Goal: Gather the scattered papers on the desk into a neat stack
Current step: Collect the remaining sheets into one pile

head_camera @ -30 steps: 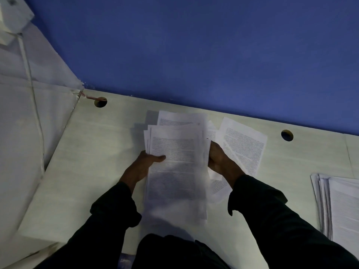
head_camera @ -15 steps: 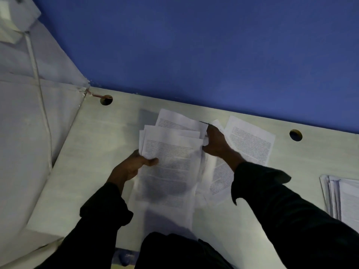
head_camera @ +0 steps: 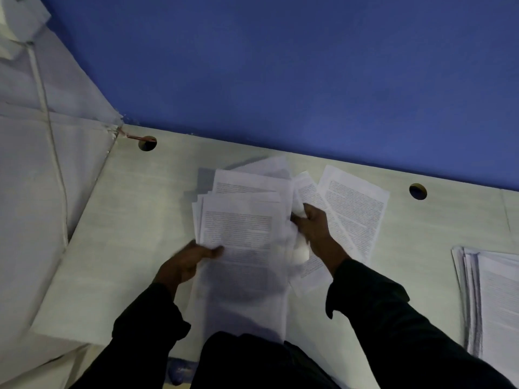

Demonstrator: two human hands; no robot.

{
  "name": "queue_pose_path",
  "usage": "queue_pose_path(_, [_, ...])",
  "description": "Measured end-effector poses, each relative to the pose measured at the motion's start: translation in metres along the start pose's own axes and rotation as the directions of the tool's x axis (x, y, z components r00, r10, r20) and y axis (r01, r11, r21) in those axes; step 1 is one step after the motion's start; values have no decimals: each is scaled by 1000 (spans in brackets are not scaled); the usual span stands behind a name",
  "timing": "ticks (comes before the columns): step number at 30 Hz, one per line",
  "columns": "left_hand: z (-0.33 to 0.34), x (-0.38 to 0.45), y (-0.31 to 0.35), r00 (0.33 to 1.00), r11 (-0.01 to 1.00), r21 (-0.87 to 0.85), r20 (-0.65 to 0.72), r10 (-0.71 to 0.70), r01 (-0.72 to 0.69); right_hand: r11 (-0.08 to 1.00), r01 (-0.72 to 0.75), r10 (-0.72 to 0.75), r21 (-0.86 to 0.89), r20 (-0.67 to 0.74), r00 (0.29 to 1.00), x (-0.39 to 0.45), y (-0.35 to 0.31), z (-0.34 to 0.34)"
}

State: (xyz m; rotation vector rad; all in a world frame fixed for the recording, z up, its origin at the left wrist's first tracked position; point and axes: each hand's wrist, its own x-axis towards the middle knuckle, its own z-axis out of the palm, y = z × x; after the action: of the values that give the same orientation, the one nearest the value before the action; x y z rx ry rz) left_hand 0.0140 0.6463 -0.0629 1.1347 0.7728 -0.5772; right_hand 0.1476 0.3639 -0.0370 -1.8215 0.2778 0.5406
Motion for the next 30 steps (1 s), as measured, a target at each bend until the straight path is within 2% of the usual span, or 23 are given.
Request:
queue_pose_path(3, [-2, -2, 1, 996, 991, -120, -82, 42, -52, 993, -68, 85, -98, 190, 978, -14, 12, -7])
queue_pose_path(5, [-1, -2, 11, 978, 991, -113, -203, 43, -67, 977, -27, 83, -213, 256, 963, -16, 12, -7])
queue_pose_path(6, [1, 1, 17, 950, 998, -21, -308, 54, -63, 943, 29, 48, -331, 223, 974, -15, 13, -6])
queue_pose_path(8, [9, 6, 27, 860, 973, 231, -500, 104, 16, 781, 128, -141, -611, 27, 990, -14, 15, -1])
queue_pose_path(10, [27, 2, 34, 784, 899, 422, -594, 179, 114, 644, 89, -296, -760, -140, 945, -12, 13, -3])
queue_pose_path(12, [44, -2, 36, 757, 860, 492, -612, 231, 135, 561, -47, -202, -826, -192, 960, -5, 13, -11])
queue_pose_path(15, [64, 0, 34, 763, 898, 419, -622, 177, 133, 496, -208, 17, -843, -230, 973, 3, 6, -19])
queue_pose_path(17, [70, 5, 30, 783, 933, 339, -611, 119, 122, 516, -229, 66, -825, -229, 971, 4, 5, -18])
queue_pose_path(20, [71, 14, 26, 822, 969, 247, -558, 115, 33, 635, -253, 116, -730, -234, 965, 3, 5, -15])
queue_pose_path(22, [72, 17, 25, 839, 972, 236, -530, 122, 8, 601, -262, 85, -755, -266, 960, 0, 5, -10])
queue_pose_path(24, [77, 18, 26, 838, 964, 264, -528, 138, 7, 588, -356, 117, -727, -359, 926, -5, -1, -2])
queue_pose_path(26, [84, 21, 28, 840, 968, 250, -525, 138, -4, 647, -455, 211, -612, -430, 878, -12, -9, 8])
queue_pose_path(28, [89, 25, 27, 855, 975, 221, -504, 123, -10, 728, -427, 224, -535, -403, 887, -15, -8, 11])
queue_pose_path(30, [92, 25, 27, 870, 982, 187, -483, 97, -6, 801, -317, 183, -508, -296, 937, -14, -6, 7])
